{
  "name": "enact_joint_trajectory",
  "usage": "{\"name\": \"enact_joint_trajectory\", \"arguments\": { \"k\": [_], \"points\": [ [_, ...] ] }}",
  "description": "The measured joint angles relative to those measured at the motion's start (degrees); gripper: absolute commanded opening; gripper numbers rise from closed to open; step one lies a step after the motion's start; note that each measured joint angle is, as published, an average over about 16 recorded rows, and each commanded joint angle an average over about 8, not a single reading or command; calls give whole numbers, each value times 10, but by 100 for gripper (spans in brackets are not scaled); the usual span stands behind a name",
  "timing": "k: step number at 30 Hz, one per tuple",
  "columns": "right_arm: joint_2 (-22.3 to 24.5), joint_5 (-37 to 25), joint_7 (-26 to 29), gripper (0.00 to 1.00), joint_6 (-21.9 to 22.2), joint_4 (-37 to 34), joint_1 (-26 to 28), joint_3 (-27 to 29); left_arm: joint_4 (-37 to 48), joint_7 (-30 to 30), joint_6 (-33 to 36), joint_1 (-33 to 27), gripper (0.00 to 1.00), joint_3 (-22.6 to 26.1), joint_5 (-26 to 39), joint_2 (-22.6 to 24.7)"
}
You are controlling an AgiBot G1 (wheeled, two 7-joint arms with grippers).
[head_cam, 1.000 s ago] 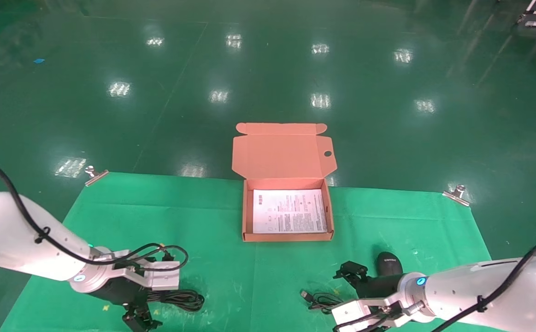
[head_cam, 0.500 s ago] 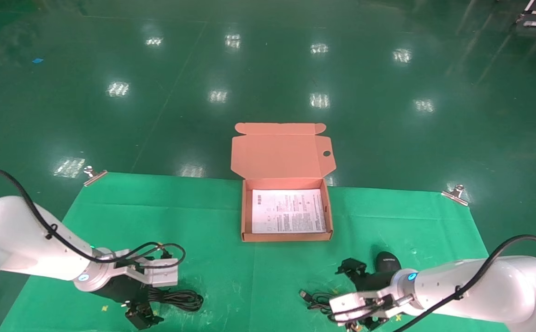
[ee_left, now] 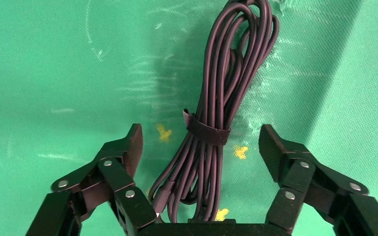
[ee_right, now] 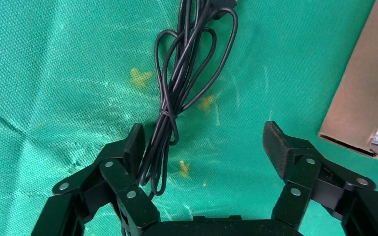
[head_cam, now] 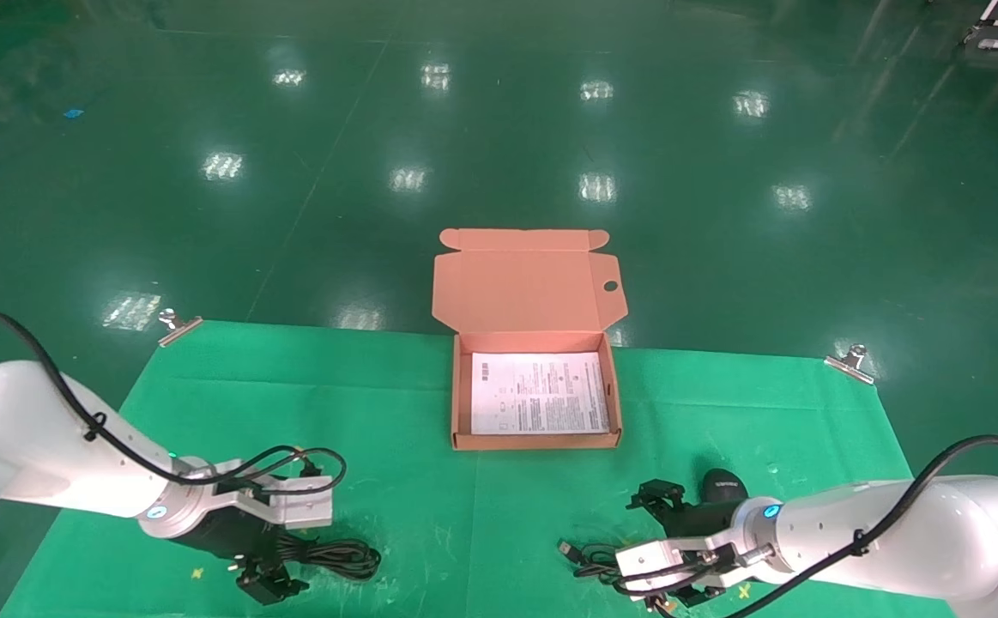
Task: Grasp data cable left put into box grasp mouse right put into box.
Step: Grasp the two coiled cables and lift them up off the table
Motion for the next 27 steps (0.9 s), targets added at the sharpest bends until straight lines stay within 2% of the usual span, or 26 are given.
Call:
{"name": "enact_joint_trajectory", "arguments": {
  "k": [27],
  "points": [
    [3,-1,2,0,-5,5,1,-1,-14,0,8,0,0,1,1,-5]
  ]
}}
